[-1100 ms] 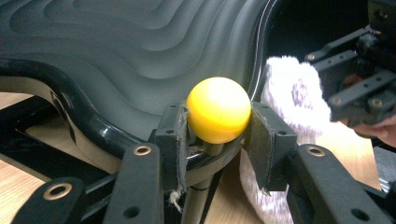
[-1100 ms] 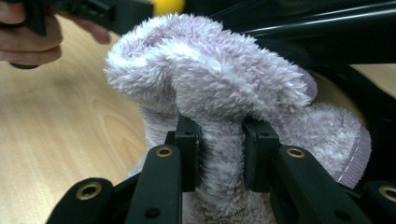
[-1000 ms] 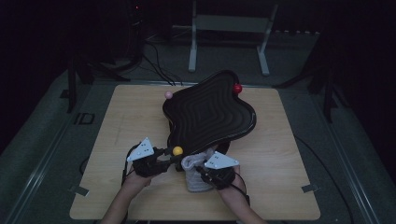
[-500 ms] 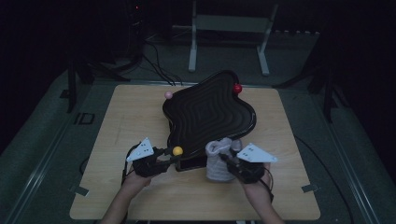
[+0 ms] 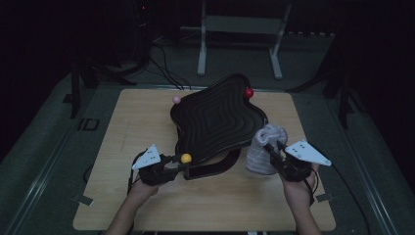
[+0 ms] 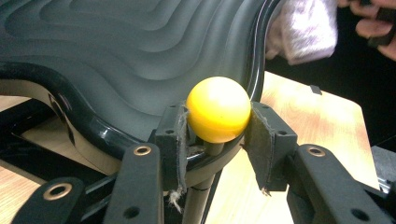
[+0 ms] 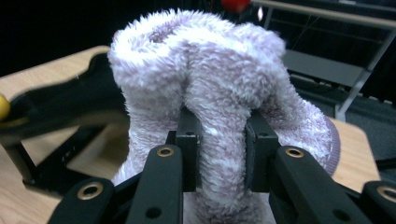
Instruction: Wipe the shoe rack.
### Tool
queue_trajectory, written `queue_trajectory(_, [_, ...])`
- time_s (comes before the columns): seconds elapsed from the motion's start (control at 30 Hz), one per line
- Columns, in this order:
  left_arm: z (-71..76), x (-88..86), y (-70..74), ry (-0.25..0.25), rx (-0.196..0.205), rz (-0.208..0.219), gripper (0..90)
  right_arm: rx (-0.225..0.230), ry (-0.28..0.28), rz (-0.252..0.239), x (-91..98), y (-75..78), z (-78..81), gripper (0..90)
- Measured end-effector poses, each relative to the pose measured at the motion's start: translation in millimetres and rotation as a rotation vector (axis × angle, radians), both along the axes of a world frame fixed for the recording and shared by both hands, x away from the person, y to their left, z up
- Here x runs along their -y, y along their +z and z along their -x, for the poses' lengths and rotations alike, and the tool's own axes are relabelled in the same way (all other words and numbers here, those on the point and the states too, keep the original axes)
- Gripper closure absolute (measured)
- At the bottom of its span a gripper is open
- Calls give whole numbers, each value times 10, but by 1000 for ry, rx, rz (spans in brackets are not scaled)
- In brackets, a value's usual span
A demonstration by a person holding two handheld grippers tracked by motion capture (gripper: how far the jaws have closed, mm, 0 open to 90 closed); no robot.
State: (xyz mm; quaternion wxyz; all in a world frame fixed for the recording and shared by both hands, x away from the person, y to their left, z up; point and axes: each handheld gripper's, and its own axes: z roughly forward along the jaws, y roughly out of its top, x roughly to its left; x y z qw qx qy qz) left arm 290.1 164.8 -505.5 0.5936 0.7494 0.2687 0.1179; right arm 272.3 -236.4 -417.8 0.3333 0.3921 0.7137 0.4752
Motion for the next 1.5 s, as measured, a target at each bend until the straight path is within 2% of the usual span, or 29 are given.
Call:
queue_trajectory(0.07, [-1, -1, 2, 1, -2, 0, 604, -20, 0, 6, -14, -61, 2, 721])
queue_trajectory(0.13, [-2, -6, -3, -1, -2, 2, 604, -18, 7, 13, -30, -42, 25, 721])
queue_trajectory(0.3, [-5, -6, 0, -4, -3, 1, 605, 35, 15, 14, -86, 64, 71, 722])
queue_trajectory(0.4, [-4, -2, 5, -10, -1, -7, 604, 0, 4, 8, -83, -61, 11, 723])
queue_trajectory(0.47, [-6, -3, -1, -14, 0, -2, 604, -30, 0, 30, -88, -137, 3, 723])
queue_trajectory(0.53, [-8, -4, 3, -16, -1, -4, 605, -45, 12, 32, -88, -149, 20, 723])
queue_trajectory(0.6, [-9, -3, 2, -17, -1, -4, 605, -38, 27, 18, -94, -85, 72, 723])
queue_trajectory(0.67, [-11, -4, 1, -18, -1, -3, 605, -6, 48, 4, -122, 4, 125, 722])
queue_trajectory(0.77, [-11, -6, -3, -20, 5, -4, 605, 25, 50, 18, -184, 67, 117, 720])
queue_trajectory(0.9, [-9, -5, -5, -18, 8, -5, 605, -14, 40, 42, -215, -85, 36, 720])
queue_trajectory(1.0, [-11, -3, -6, -20, 9, -5, 605, -40, 36, 70, -232, -188, 41, 720])
queue_trajectory(1.2, [-13, -4, -3, -21, 6, -5, 605, 5, 53, 63, -278, -28, 108, 719])
queue_trajectory(1.33, [-13, 1, -3, -22, 7, -6, 605, -20, 54, 71, -315, -124, 42, 719])
queue_trajectory(1.43, [-13, 3, -6, -20, 10, -4, 605, -50, 62, 83, -338, -227, 41, 719])
queue_trajectory(1.5, [-12, 5, -5, -20, 10, -5, 604, -66, 78, 84, -361, -233, 55, 719])
